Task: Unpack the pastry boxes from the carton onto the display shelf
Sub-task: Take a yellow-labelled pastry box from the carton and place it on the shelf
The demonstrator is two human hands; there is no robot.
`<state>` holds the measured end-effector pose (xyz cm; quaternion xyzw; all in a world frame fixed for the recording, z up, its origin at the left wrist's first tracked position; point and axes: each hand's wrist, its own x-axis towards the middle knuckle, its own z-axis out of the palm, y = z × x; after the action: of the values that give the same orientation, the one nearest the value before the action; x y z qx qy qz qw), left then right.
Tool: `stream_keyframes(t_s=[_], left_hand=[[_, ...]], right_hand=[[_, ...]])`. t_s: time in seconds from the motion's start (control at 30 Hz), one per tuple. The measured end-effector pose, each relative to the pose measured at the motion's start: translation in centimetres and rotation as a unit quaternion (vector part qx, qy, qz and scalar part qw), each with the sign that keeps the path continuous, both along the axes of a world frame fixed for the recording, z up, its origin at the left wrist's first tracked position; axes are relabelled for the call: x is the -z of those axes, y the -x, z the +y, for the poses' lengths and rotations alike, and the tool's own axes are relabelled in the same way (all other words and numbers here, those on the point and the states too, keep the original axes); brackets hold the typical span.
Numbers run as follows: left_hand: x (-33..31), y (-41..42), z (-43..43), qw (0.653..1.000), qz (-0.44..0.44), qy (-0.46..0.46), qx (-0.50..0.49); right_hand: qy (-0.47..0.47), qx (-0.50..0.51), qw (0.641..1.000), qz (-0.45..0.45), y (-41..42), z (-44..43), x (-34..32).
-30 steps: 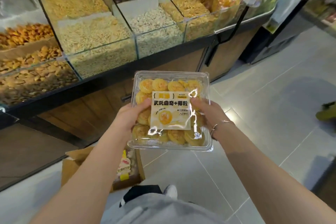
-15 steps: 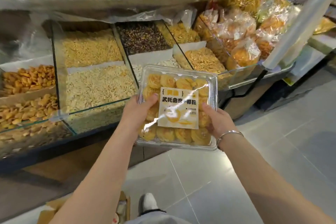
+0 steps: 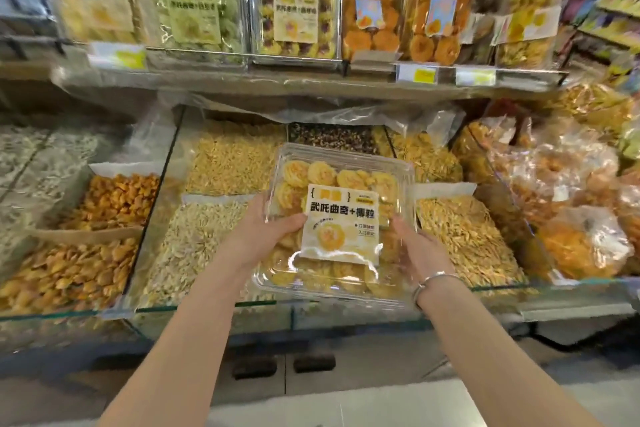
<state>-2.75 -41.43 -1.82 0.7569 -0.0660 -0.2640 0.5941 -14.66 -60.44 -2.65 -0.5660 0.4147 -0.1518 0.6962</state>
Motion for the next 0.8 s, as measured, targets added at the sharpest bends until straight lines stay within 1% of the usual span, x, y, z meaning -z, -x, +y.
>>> stream_keyframes(t_s=[0.07, 0.17, 0.23, 0.37, 0.43, 0.53, 0.6, 0.73, 0.8], left_hand=[[-0.7, -1.4, -0.7, 0.999, -0.018, -0.006, -0.044], [-1.5, -3.5, -1.2, 0.996, -0.027, -0.016, -0.077], [-1.9, -5.1, -1.3, 0.993, -0.037, -0.028, -0.108], [-2.8, -7.9, -1.4, 0.989, -0.067, -0.038, -0.124], [-3.4, -9.5, -1.1, 0.989, -0.065, -0.035, -0.132], [-4.2, -11.8, -0.1, 0.985, -0.08, -0.024, -0.148], [-4.5, -13.1, 0.8, 0.98, -0.091, -0.018, -0.178], [-5.8, -17.3, 5.2, 0.968, -0.106, 0.008, -0.229], [-6.8, -19.4, 8.0, 0.96, -0.141, 0.021, -0.242]], right_hand=[[0.012, -0.036, 0.999, -0.001, -3.1, -2.0, -0.5], [0.039, -0.073, 0.996, -0.016, -7.1, -3.6, -1.7], [0.034, -0.096, 0.994, -0.028, -9.7, -4.2, -2.7], [0.043, -0.12, 0.991, -0.052, -13.6, -4.8, -5.0], [0.05, -0.144, 0.985, -0.076, -15.3, -4.4, -6.0], [0.046, -0.164, 0.98, -0.105, -18.8, -3.3, -6.6], [0.036, -0.171, 0.977, -0.119, -21.1, -1.9, -6.9], [0.032, -0.19, 0.972, -0.134, -26.0, 2.7, -8.0], [0.04, -0.185, 0.97, -0.149, -28.7, 5.6, -9.1]])
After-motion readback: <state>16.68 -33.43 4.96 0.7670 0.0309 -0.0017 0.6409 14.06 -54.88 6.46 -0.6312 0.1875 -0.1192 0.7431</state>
